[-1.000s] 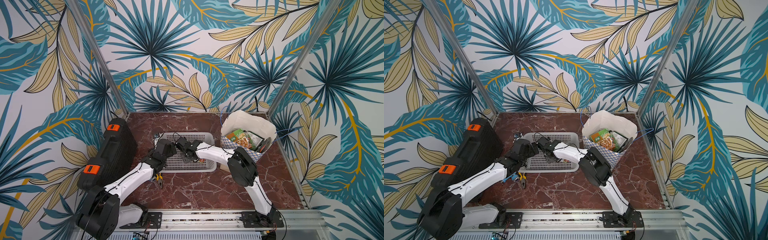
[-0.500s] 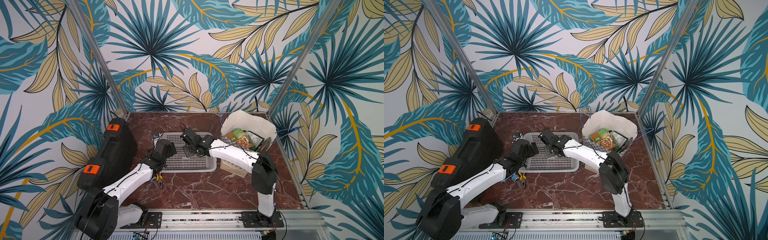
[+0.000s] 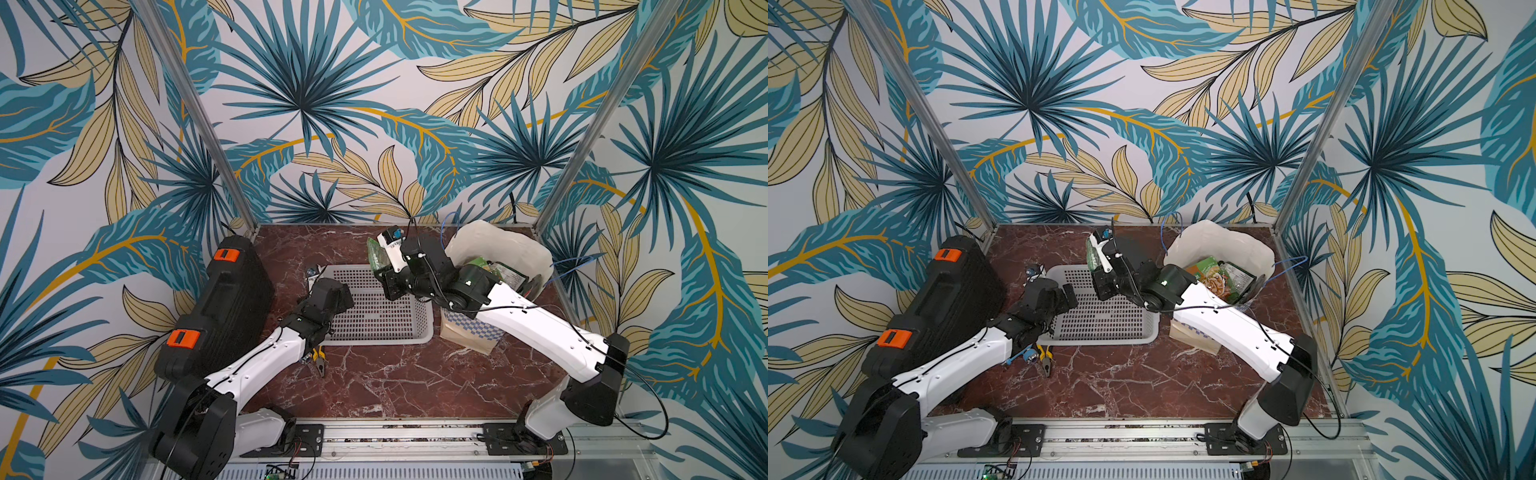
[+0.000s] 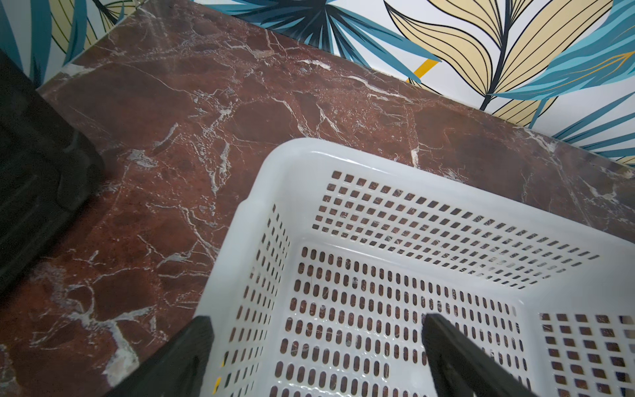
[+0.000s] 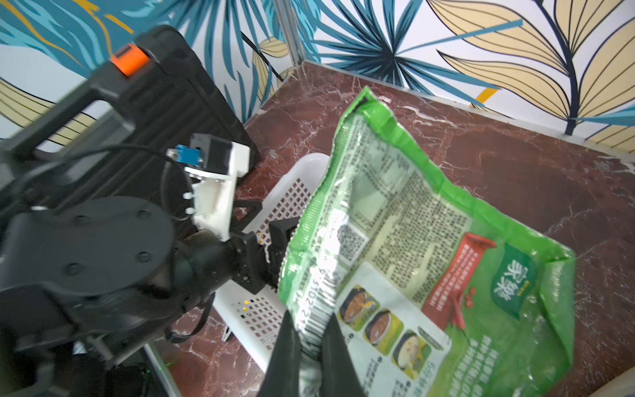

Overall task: Place the condiment packets inside the bag
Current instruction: Pick up the condiment packet from the storage box, then place the condiment packet in the paper bag.

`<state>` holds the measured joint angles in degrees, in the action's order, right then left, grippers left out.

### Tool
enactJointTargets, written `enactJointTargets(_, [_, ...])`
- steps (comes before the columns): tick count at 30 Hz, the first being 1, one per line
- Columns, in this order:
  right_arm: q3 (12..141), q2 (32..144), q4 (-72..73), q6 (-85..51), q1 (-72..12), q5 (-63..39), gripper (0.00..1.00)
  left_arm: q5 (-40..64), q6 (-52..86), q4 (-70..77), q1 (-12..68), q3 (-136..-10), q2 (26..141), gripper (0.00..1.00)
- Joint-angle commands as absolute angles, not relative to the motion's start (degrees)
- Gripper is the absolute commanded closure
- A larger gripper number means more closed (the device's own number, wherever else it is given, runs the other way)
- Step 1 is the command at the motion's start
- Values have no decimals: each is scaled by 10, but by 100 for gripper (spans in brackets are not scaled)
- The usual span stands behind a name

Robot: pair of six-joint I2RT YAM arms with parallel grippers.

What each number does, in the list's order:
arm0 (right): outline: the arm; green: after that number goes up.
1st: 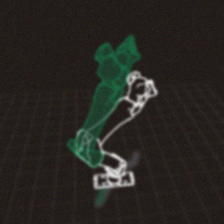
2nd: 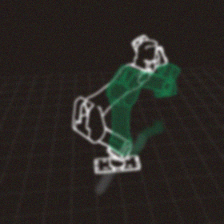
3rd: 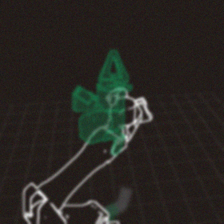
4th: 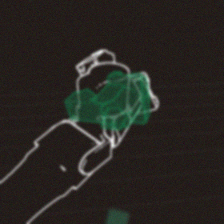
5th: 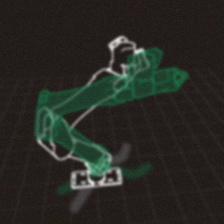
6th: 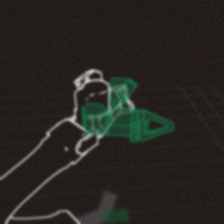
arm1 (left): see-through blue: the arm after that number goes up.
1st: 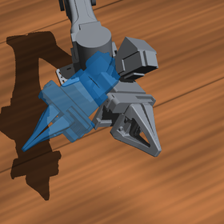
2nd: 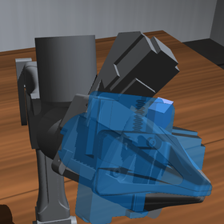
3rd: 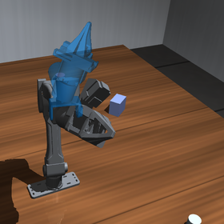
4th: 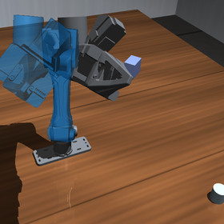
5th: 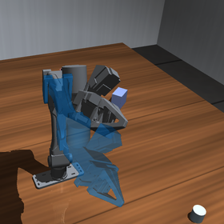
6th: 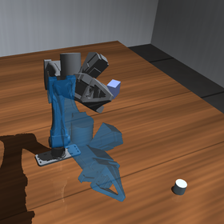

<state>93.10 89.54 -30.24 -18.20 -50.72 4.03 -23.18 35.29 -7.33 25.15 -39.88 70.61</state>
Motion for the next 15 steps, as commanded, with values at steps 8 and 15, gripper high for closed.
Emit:
enactJointTargets(8, [900, 753, -279, -155, -508, 33, 100, -228, 348, -61, 252, -386, 693, 0])
enactJointTargets(15, [875, 671, -299, -130, -507, 115, 100, -227, 348, -60, 252, -386, 692, 0])
